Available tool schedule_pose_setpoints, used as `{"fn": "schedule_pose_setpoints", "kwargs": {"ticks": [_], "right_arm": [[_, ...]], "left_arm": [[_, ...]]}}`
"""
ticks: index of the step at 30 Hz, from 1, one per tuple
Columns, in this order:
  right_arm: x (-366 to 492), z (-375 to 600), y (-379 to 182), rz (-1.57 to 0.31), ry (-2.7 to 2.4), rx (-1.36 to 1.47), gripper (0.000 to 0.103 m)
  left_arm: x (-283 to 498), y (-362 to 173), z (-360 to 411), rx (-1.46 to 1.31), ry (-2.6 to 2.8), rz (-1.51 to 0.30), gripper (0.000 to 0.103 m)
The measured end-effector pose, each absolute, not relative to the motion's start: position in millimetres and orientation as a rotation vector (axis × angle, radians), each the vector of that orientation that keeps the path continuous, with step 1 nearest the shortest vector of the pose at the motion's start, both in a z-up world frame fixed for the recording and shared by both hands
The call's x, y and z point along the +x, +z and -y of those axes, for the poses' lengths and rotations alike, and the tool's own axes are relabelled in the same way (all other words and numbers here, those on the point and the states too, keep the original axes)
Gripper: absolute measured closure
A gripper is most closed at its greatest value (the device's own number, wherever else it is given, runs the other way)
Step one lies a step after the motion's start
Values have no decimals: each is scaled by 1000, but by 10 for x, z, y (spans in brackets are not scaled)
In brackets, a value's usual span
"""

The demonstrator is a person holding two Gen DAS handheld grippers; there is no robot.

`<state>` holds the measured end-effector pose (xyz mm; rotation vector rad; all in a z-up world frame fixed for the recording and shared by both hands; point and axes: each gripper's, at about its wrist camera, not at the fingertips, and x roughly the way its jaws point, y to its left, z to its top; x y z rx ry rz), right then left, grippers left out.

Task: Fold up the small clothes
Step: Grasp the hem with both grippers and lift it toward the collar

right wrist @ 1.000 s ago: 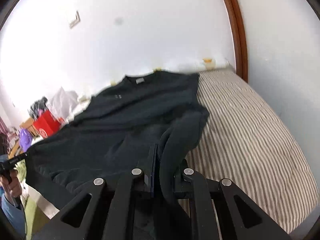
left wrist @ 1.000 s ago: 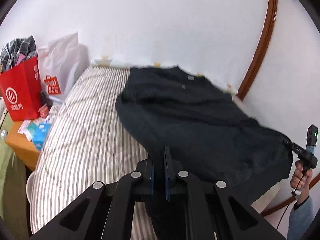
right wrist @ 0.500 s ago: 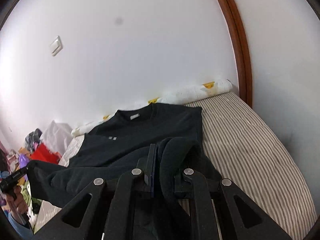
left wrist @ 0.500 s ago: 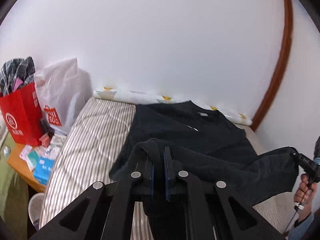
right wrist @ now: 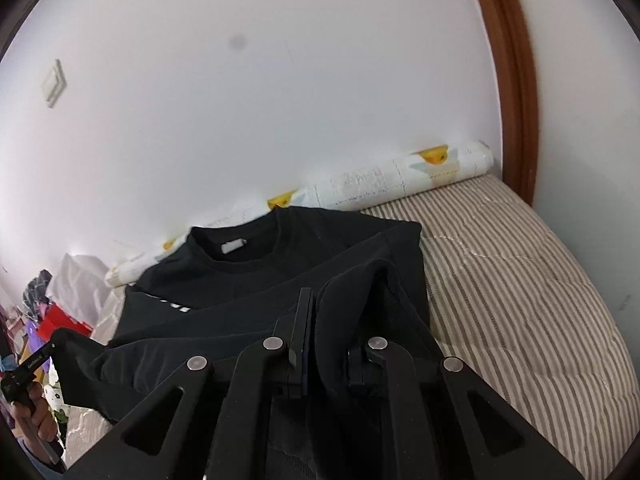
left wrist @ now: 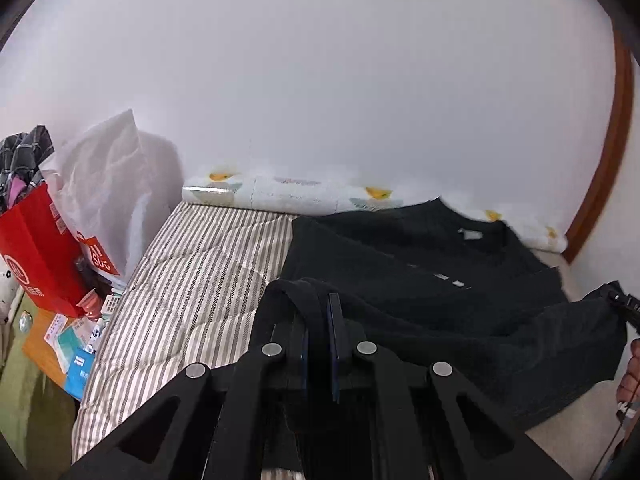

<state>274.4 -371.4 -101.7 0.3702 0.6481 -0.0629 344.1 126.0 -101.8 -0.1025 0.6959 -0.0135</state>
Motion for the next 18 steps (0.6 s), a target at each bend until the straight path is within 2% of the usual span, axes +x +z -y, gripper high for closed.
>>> {"fn": "schedule_pose_setpoints", "kwargs": {"ticks": [11,18], "right_arm": [[3166,3725,-1419,-770,-98,335,91],[3158,3648,-1397,-813,-126,269,86]], "left_arm": [[3787,-1431,-1218,-47,18,-786,94],[3798,-1445,-1181,-23,33,-809,92]]}}
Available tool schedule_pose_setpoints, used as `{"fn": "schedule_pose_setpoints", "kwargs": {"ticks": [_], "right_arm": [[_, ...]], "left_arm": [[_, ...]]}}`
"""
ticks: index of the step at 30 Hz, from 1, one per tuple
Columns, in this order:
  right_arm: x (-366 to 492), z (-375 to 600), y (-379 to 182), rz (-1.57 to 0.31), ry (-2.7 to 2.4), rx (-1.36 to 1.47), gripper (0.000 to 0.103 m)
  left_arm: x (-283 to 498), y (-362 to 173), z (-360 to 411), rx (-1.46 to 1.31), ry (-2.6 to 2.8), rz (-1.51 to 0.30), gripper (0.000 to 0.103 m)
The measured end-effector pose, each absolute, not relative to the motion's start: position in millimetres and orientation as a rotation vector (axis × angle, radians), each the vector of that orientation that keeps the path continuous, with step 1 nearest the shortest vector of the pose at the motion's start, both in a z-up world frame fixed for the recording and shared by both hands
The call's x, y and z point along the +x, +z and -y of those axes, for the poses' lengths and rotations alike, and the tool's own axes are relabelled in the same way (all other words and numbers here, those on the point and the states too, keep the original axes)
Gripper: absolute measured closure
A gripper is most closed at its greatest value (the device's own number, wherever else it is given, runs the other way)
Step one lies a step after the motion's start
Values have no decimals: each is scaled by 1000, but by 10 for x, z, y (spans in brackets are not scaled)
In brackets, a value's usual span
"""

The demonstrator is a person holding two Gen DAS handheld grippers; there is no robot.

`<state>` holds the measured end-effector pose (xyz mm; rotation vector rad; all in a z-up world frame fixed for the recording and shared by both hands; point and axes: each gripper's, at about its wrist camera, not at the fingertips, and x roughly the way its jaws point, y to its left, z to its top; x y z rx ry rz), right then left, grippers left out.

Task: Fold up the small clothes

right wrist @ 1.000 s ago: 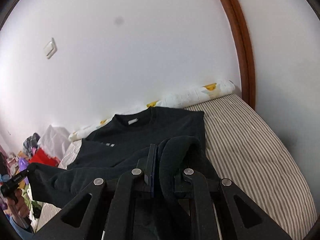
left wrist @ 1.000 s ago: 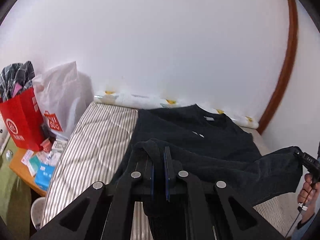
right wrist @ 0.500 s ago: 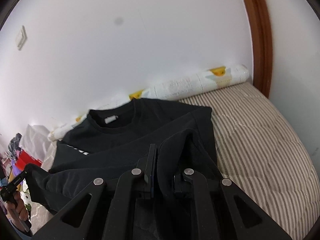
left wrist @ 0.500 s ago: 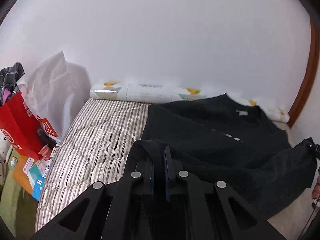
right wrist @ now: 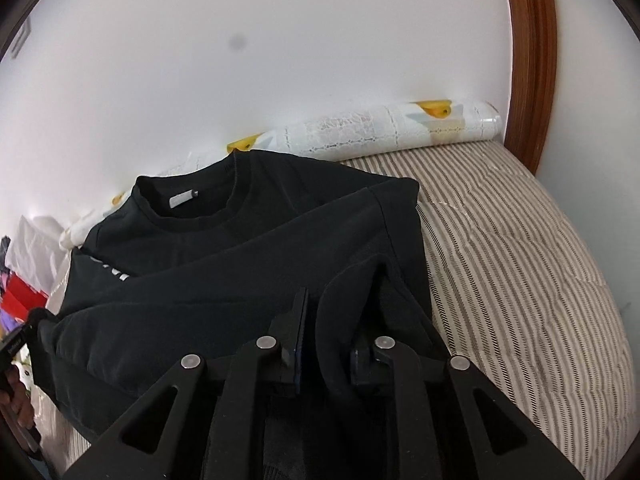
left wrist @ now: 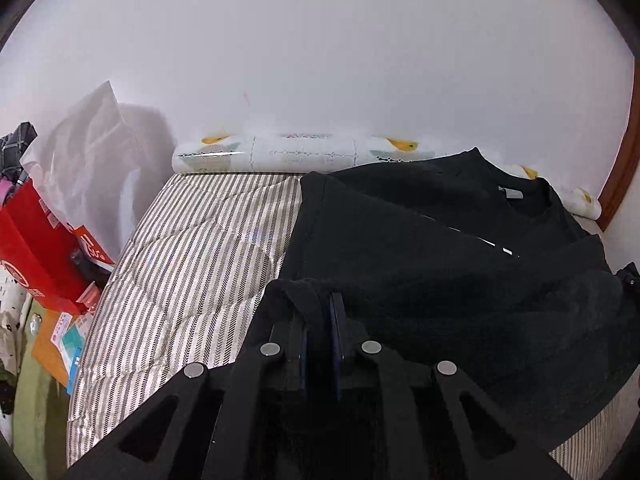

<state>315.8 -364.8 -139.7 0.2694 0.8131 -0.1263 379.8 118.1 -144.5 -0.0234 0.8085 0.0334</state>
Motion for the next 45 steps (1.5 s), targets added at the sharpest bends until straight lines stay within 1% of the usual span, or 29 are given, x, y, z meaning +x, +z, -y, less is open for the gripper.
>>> {"fn": "schedule_pose_setpoints", "kwargs": {"ticks": [2,5,7,9,11,13,14,16,18,24,26,31,35,38,43,45], "right_arm": [[3085,3612,-1335,-804,-128,236,82],[2954,3569,-1259,-800,-134,196,79],[2838,3559,-1211,-797,-135,185,78],[2705,3555,-1154,-789,-137,179,75],[2600,3548,-1101,-782,-139,177,71],[2454,3546,-1039,-772,-145,172,69],[2370,3550,-1011,-768,-148,166,66],[2246,3562,-985,-766,-156,154,63],[2114,3601,-982,-774,-182,137,63],[1823,3777,-1119,-808,-204,186,63],[1786,3803,-1197,-827,-194,204,63],[1823,3815,-1345,-849,-186,229,63],[1962,3849,-1456,-869,-162,299,63],[2087,3876,-1513,-871,-164,349,59],[2245,3953,-1624,-887,-143,403,59],[2293,4004,-1662,-896,-127,432,59]], "left_arm": [[3772,-1415,-1166,-12,35,-811,91],[3726,-1374,-1159,-6,39,-810,88],[3677,-1348,-1153,-4,35,-813,83],[3626,-1321,-1149,3,37,-810,69],[3557,-1289,-1150,7,31,-806,62],[3484,-1254,-1167,5,21,-805,60],[3457,-1240,-1175,4,17,-807,58],[3352,-1207,-1222,-2,0,-807,53],[3259,-1196,-1281,-14,-16,-804,46],[2922,-1374,-1582,-55,-47,-862,43],[2820,-1464,-1680,-63,-54,-883,43],[2657,-1665,-1863,-112,-99,-917,39],[2718,-1751,-1927,-151,-110,-937,39],[2816,-1775,-1952,-202,-139,-928,39],[3022,-1879,-1908,-266,-153,-951,40],[3055,-1887,-1876,-258,-145,-931,41]]}}
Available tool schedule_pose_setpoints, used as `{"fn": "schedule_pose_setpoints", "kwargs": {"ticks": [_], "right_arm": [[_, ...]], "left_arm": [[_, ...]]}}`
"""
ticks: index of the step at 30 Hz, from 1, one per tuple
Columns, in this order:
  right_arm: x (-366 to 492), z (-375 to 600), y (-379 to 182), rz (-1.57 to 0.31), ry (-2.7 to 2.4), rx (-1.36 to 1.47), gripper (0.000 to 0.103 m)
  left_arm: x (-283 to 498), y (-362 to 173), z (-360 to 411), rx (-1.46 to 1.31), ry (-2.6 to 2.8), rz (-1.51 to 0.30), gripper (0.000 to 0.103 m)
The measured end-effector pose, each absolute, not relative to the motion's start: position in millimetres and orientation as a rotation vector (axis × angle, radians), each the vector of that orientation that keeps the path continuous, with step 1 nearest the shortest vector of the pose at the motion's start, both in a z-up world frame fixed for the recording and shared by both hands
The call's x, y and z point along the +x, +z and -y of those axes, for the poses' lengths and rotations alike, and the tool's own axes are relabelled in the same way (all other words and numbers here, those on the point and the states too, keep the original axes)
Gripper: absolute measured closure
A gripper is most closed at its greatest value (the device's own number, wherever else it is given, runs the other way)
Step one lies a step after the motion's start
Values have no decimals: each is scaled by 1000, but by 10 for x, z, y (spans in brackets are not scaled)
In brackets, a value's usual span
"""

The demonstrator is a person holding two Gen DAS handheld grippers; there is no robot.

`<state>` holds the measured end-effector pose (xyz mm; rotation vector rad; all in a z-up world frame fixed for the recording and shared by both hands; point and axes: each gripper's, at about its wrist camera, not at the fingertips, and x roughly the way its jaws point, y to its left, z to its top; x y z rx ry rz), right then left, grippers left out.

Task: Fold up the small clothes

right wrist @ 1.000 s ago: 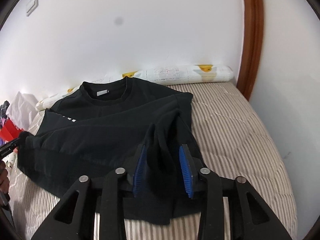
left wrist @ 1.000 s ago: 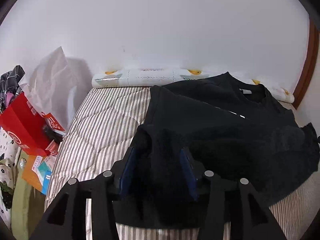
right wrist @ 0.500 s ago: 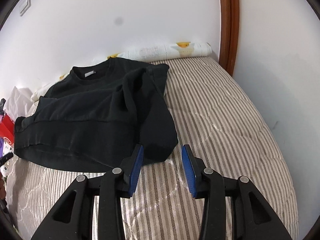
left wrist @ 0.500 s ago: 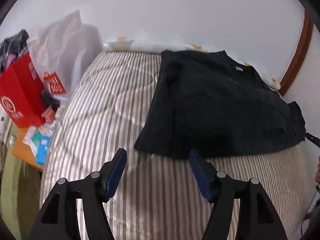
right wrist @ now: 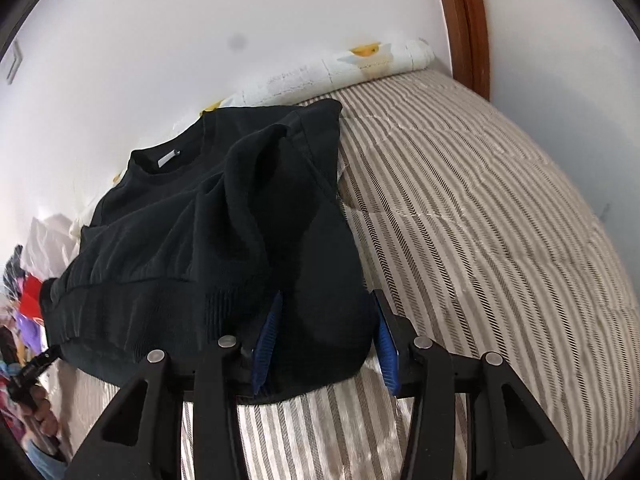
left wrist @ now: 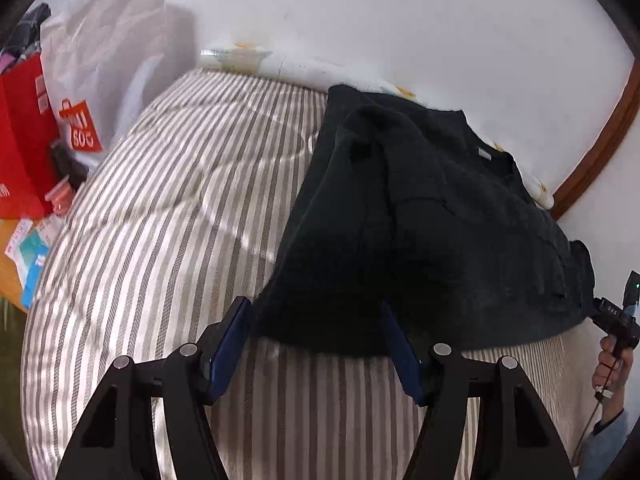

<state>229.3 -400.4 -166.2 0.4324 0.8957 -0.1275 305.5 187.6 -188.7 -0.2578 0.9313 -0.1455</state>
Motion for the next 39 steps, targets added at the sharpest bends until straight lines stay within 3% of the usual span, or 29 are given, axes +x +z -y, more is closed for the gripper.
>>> {"fn": "schedule_pose_setpoints", "kwargs": {"ticks": [2,4,6,9,18,31,36,39], "right_arm": [[2340,4036,-1709,-913,-109,463,59],[2370,4074,-1735,-931,-90,493,60],[2370,4090,-1726,-937,-54,512,71],[2301,3969,-1647,-909,-74,441,80],[1817,3625,-1398,-889,-92,319,83],[769,3545,-1411,-876,-95,287,83],[596,3602,-1382,-894,-142,304,73],[456,3548,-1186,-863,-162,296,73]], "left_arm": [[3079,-1895,-1825,-235,-135,-930,42],[3078,-1896,-1780,-217,-138,-929,53],[3055,-1893,-1733,-202,-146,-932,79],[3002,-1842,-1675,-159,-132,-917,86],[2671,-1678,-1849,-202,-122,-924,88],[1553,-1733,-1764,-126,-176,-928,88],[1388,-1719,-1633,-6,-135,-906,81],[1272,-1626,-1588,78,-94,-863,76]]}}
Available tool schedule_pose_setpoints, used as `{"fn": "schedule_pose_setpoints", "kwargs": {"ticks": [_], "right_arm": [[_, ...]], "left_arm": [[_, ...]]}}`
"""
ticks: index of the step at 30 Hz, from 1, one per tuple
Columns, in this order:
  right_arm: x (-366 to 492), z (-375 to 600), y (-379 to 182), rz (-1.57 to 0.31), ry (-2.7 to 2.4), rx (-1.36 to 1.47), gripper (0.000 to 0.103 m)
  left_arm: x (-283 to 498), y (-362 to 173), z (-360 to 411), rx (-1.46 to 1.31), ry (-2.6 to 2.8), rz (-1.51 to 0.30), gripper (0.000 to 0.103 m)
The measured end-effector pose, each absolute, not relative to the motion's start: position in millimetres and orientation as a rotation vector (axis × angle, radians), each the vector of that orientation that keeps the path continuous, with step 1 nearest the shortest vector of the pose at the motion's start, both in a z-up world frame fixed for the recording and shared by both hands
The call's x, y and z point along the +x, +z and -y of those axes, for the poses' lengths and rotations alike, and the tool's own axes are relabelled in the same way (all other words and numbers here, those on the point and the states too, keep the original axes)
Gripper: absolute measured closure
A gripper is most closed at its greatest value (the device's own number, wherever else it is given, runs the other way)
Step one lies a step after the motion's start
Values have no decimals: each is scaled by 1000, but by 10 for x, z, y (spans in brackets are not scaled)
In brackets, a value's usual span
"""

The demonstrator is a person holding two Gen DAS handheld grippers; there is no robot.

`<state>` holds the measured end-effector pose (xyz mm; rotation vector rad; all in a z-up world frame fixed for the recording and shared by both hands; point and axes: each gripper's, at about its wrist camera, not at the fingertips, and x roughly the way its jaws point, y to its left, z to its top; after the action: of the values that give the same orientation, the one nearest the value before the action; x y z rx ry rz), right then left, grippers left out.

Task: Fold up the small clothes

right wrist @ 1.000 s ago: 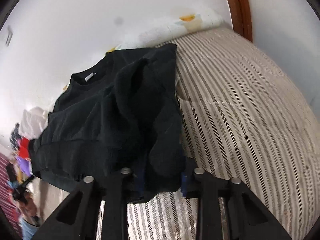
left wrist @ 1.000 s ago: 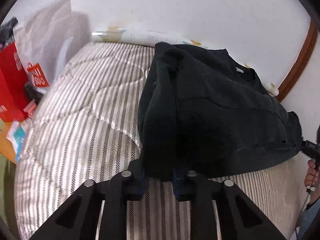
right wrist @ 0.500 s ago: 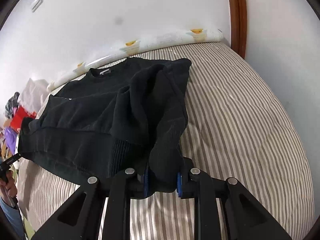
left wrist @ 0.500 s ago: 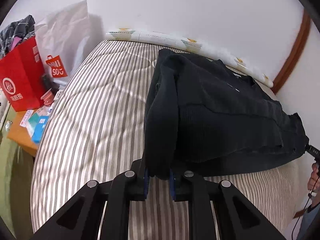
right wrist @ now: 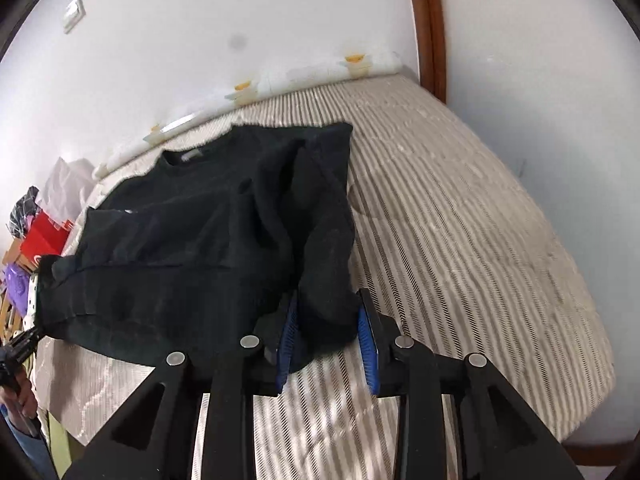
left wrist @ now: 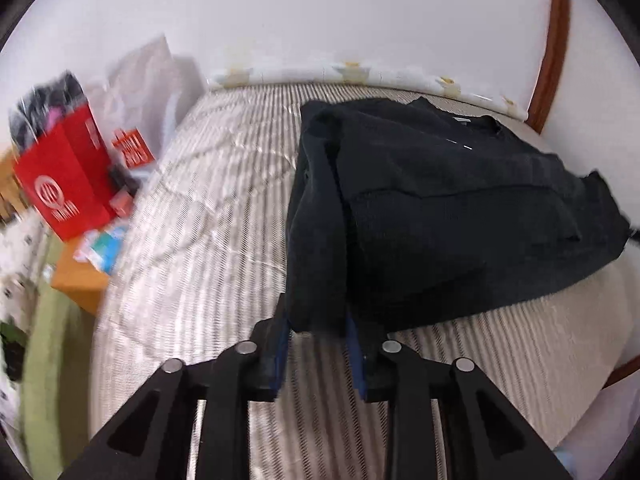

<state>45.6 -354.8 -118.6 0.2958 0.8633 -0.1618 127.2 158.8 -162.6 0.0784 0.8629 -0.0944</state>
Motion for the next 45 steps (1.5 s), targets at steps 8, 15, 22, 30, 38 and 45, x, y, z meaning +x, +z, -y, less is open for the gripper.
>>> {"fn": "schedule_pose_setpoints", "kwargs": {"ticks": [8,15,22,30,38,45], "right_arm": [[244,2977,-843,-775,-1,182,77],[409,2698,-1356,-904,68,161,96],[502,2840,-1550,-946,39,225,97],[675,2735,-1627,-996,-7,212,98],[789,2719,-1370,-929,-19,211,98],[1110,2743,-1280,-875,-43,221,98]], "left_arm": [[1016,-1300,-1581,4,-185,-779,61],[1034,-1450,-1328,-13,-316,-835,80],[1168,-1632,-1171,-26,-386,-886,82],[1526,-1805,-994,-36,-380,-957,82],[1665,-1617,-1034,-96,-410,-957,82],[1785,-1409,-1056,-125,-416,-900,82]]}}
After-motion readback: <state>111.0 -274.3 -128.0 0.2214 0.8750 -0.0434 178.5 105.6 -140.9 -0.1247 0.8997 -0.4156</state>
